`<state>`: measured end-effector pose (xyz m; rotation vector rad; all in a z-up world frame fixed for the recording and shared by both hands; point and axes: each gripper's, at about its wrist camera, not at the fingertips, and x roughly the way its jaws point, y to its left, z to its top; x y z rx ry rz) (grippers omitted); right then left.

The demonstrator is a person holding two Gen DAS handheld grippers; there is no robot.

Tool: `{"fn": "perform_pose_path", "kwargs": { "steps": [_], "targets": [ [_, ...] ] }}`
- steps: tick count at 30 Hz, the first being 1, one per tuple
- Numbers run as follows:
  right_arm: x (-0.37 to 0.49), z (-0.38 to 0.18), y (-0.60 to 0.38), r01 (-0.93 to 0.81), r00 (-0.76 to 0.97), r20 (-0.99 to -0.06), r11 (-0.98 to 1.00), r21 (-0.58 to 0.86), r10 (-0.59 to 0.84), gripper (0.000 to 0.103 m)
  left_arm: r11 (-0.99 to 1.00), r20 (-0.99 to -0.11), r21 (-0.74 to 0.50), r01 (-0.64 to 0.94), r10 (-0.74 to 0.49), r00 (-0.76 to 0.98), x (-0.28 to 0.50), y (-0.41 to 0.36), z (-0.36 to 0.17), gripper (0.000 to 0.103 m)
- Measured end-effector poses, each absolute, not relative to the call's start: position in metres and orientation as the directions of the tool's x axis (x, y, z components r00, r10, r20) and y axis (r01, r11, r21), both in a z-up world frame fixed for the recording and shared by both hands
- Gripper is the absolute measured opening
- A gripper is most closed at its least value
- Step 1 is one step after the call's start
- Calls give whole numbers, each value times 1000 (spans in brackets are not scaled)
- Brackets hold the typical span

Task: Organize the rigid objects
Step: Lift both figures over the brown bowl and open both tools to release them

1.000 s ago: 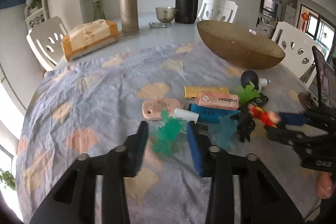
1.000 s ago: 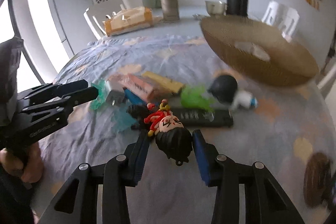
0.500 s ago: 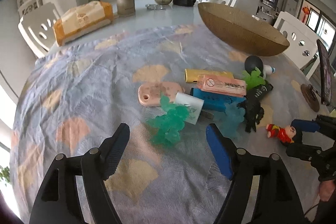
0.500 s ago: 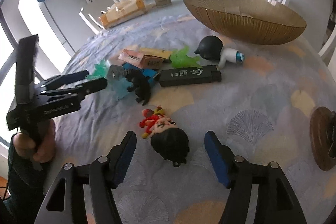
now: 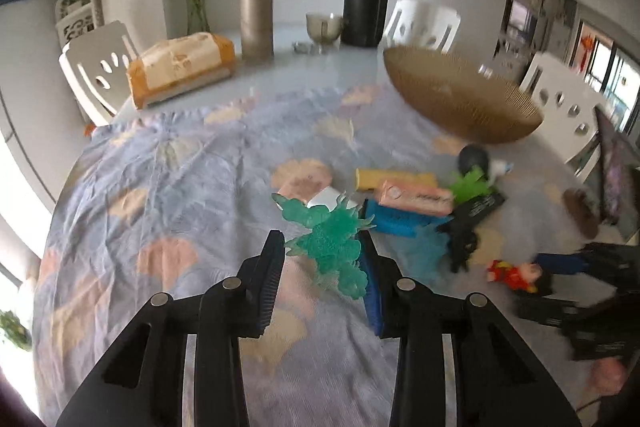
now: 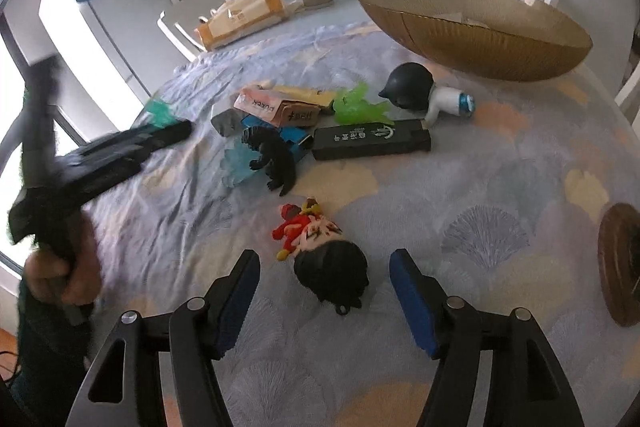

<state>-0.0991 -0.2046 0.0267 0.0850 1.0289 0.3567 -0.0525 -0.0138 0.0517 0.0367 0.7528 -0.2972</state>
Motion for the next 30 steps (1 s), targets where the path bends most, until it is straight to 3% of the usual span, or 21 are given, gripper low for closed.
{"fn": "perform_pose_path", "kwargs": {
  "steps": [1, 2, 4, 8, 11, 16, 18, 26, 28, 30],
  "targets": [
    [-97, 26, -198, -253, 477, -830, 950, 186, 289, 58, 956, -668, -84, 281, -264, 696, -56, -12, 56, 33],
    [-98, 25, -192, -262, 485, -834, 954, 146, 261, 42, 954, -660, -93, 285, -273, 700, -59, -11, 59, 33],
    [-104, 25, -178, -289, 500, -841, 955, 62, 206, 32, 952, -646, -99, 291, -284, 709, -65, -10, 67, 33],
    [-117, 42, -183, -323, 507, -799, 931, 170, 322, 32, 945, -611, -90, 314, -301, 732, -71, -18, 86, 33],
    [-118, 83, -208, -292, 593, -732, 937, 194, 336, 32, 929, -566, -103, 357, -350, 746, -64, -34, 112, 24],
    [-98, 158, -270, -118, 762, -616, 978, 172, 200, 32, 892, -472, -125, 435, -439, 764, -33, -77, 166, 24],
    [-82, 171, -286, -43, 781, -609, 984, 171, 139, 32, 884, -459, -119, 452, -452, 764, -18, -95, 175, 24],
    [-12, 145, -316, 84, 708, -693, 957, 276, 138, 32, 871, -541, -95, 482, -451, 710, 23, -123, 154, 25],
    [-7, 136, -312, 69, 698, -702, 962, 266, 144, 32, 870, -581, -76, 487, -436, 687, 13, -110, 142, 40],
    [-2, 130, -309, 65, 692, -708, 964, 257, 142, 32, 879, -596, -56, 473, -410, 690, 3, -96, 133, 40]
  ]
}}
